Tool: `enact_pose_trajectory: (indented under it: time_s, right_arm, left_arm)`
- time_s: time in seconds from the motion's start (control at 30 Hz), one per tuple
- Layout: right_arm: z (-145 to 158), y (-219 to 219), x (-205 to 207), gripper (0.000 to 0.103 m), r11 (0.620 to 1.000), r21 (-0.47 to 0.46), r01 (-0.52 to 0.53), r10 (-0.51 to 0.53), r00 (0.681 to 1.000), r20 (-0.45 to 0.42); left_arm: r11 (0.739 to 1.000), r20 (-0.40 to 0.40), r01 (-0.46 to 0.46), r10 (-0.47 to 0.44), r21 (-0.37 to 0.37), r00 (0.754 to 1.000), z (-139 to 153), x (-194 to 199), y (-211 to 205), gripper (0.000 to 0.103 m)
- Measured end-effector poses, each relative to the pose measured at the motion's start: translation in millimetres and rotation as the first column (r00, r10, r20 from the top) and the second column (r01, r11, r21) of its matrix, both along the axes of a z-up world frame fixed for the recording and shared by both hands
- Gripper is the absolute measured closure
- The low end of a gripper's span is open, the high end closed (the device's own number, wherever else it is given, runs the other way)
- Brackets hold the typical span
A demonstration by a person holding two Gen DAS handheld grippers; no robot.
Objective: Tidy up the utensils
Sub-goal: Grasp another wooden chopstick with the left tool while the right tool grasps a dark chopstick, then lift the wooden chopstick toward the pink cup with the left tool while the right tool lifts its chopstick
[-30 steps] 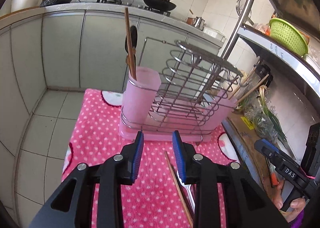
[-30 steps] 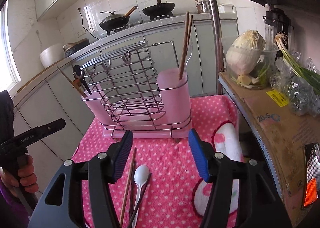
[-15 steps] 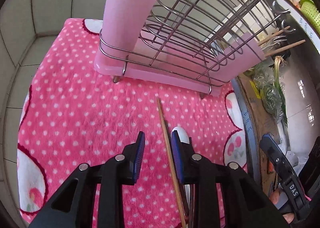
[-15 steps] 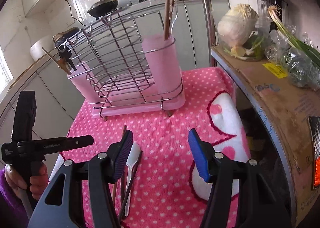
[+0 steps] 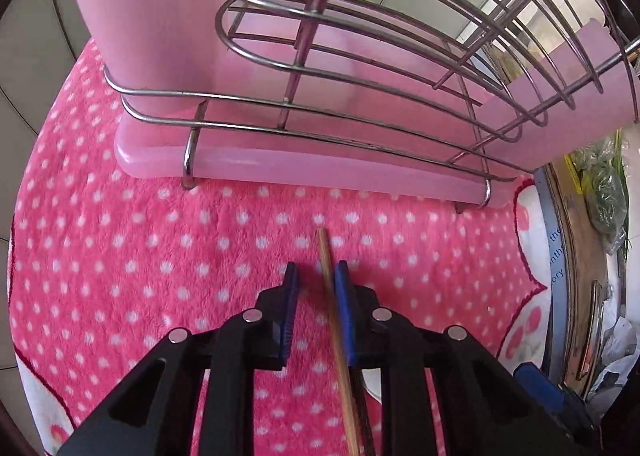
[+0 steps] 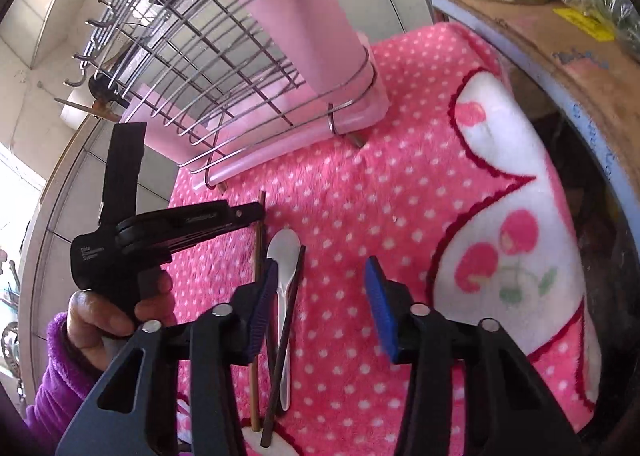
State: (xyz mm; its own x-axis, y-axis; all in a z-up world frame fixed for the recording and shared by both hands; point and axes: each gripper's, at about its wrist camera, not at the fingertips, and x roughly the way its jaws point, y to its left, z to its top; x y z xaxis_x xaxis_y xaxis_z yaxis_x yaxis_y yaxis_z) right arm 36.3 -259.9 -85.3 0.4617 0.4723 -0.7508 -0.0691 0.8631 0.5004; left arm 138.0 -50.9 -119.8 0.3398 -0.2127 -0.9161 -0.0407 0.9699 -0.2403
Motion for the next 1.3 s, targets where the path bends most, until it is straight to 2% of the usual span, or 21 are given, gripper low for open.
enact_pose_trajectory:
  time_s: [0.03, 0.07, 0.2, 0.4, 0.57, 0.73, 0.9, 1.0, 1.13, 1.3]
  right_arm:
    - [-2.2, -0.4, 0.8, 0.065, 1.0, 0.011, 0.002, -0.002, 1.0, -0.013]
    - [-4.5, 0.1, 2.2, 0.069, 1.0, 0.026, 0.0, 0.001, 1.0, -0.026]
    - [-9.4, 3.9, 6.2, 0.074, 0.998, 0.062, -0.011, 0.016, 0.997, -0.07]
    - [-21.0, 24.3, 21.1, 0.083, 0.997, 0.066, -0.044, 0.054, 0.987, -0.153]
    - [-27.1, 48.8, 32.6, 0.086, 0.997, -0.01, -0.077, 0.074, 0.979, -0.191]
    - [-38.3, 65.4, 42.9, 0.092, 0.989, -0.105, -0.101, 0.074, 0.969, -0.235]
    - [-45.3, 78.1, 51.4, 0.092, 0.986, -0.127, -0.107, 0.074, 0.968, -0.239]
    - [-46.0, 77.9, 53.9, 0.098, 0.985, -0.123, -0.12, 0.087, 0.966, -0.242]
    - [-42.0, 61.8, 49.6, 0.098, 0.988, -0.112, -0.109, 0.08, 0.968, -0.238]
    - [-32.4, 37.6, 48.7, 0.098, 0.986, -0.155, -0.063, 0.03, 0.978, -0.207]
  left_arm:
    - [1.0, 0.004, 0.006, -0.007, 0.006, 1.0, -0.4, 0.9, -2.1, 0.097]
    - [1.0, 0.004, 0.007, -0.007, 0.008, 1.0, -0.9, 2.0, -3.7, 0.097]
    - [1.0, 0.018, 0.023, -0.023, -0.003, 1.0, 6.8, -1.1, 0.1, 0.098]
    - [0.999, 0.024, 0.032, -0.032, -0.009, 0.999, 22.6, -13.2, 28.1, 0.098]
    - [0.999, 0.024, 0.033, -0.033, 0.011, 0.999, 25.0, -23.4, 53.0, 0.098]
    - [1.0, -0.005, 0.031, -0.031, 0.004, 1.0, 13.5, -28.2, 70.5, 0.098]
    - [0.999, -0.04, 0.044, -0.045, -0.022, 0.998, 1.1, -27.7, 69.5, 0.098]
    - [0.999, -0.048, 0.048, -0.049, -0.014, 0.998, -1.7, -25.7, 66.0, 0.097]
    - [0.998, -0.058, 0.049, -0.051, -0.025, 0.997, -2.7, -24.5, 67.3, 0.097]
    - [0.998, -0.084, 0.035, -0.039, -0.052, 0.996, -4.2, -21.4, 70.0, 0.097]
